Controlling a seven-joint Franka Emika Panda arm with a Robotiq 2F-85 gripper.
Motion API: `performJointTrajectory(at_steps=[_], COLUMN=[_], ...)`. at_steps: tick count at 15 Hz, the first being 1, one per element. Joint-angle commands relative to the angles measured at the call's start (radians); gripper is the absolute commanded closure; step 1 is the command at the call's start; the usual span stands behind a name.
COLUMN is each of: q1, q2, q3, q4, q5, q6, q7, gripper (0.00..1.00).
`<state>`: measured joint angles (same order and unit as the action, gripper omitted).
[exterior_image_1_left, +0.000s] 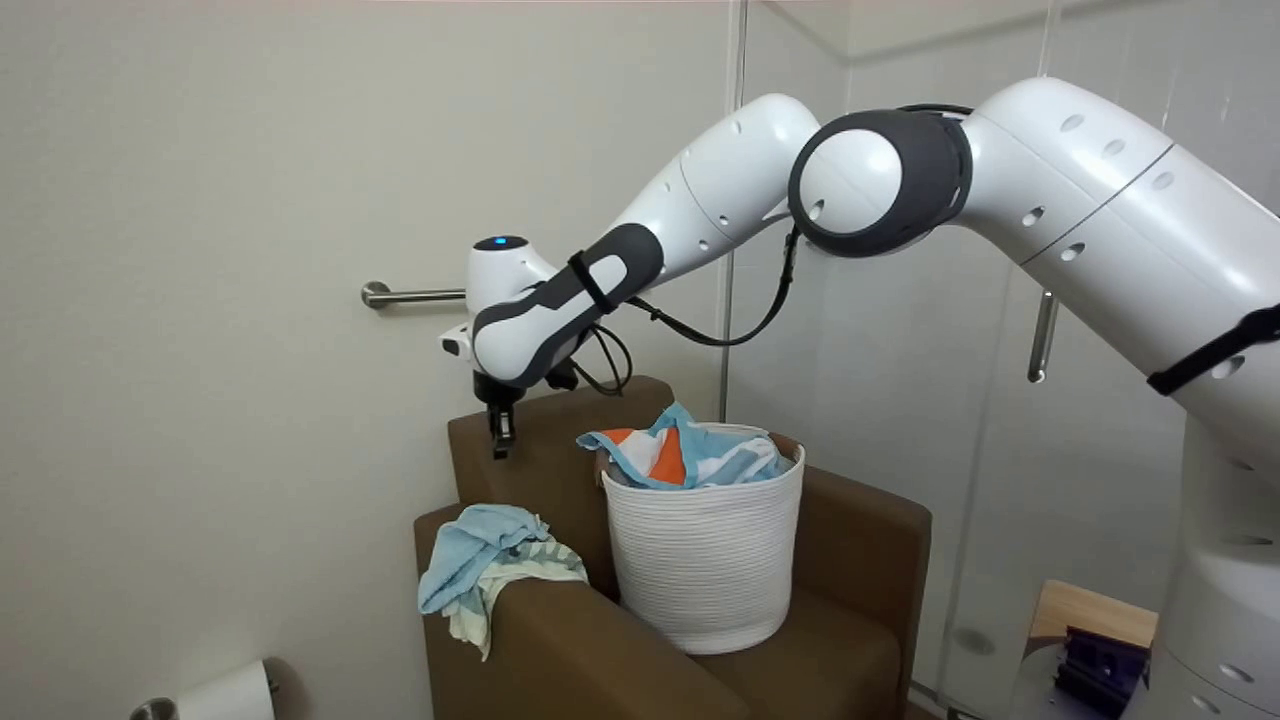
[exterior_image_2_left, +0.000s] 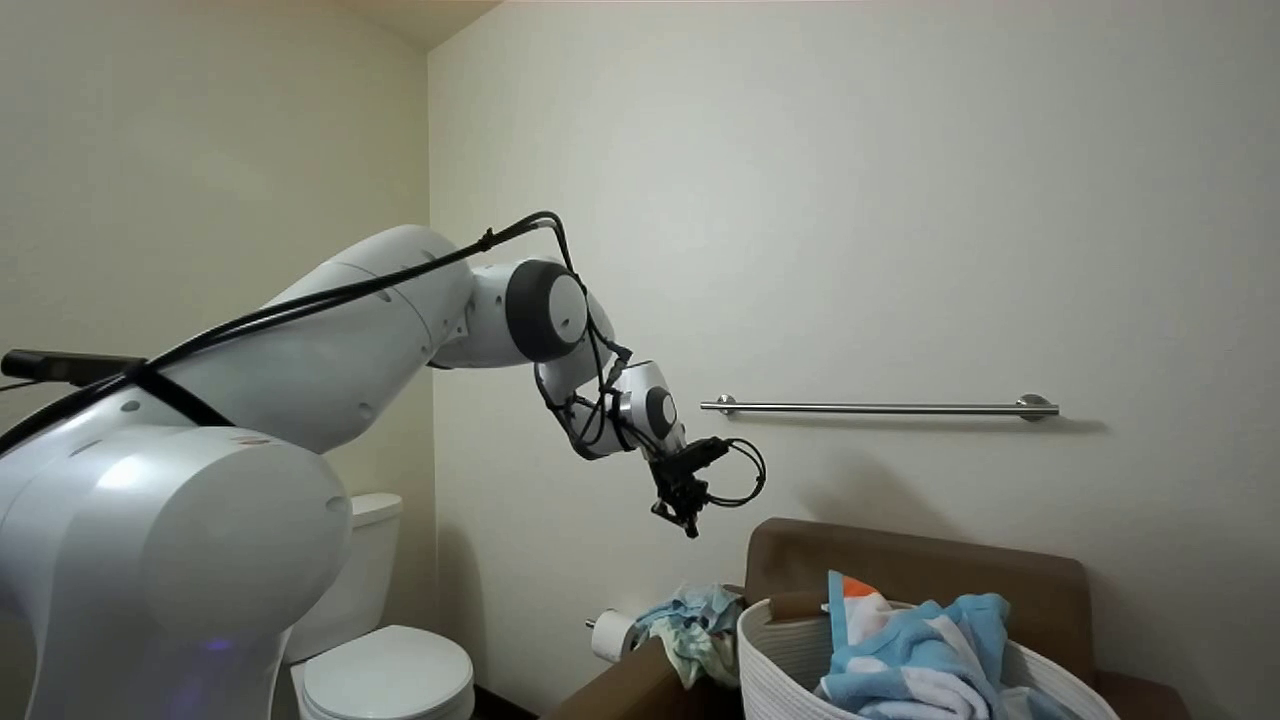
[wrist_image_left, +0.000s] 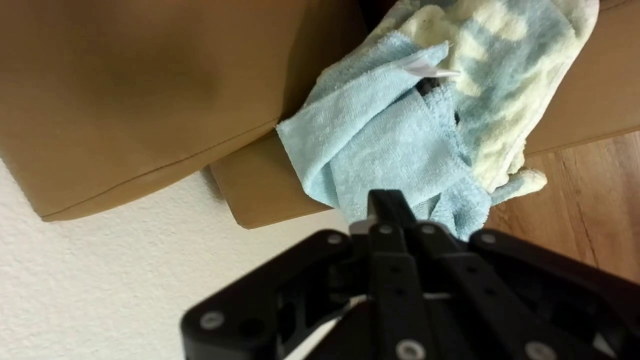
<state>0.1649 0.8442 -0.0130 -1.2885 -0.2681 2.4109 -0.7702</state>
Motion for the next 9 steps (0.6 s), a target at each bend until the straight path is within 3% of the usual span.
performJointTrajectory(at_steps=[1, 8, 9], q1=[-0.014, -0.016, -0.016], q2=[-0.033, -0.023, -0.021], q3=[0.013, 0.017, 0.017], q4=[-0.047, -0.032, -0.029], q5=[-0.042, -0.04, -0.039], q6=[0.013, 0.0, -0.006], q7=[0.035, 0.027, 0.028], gripper=[1.0, 1.0, 0.95])
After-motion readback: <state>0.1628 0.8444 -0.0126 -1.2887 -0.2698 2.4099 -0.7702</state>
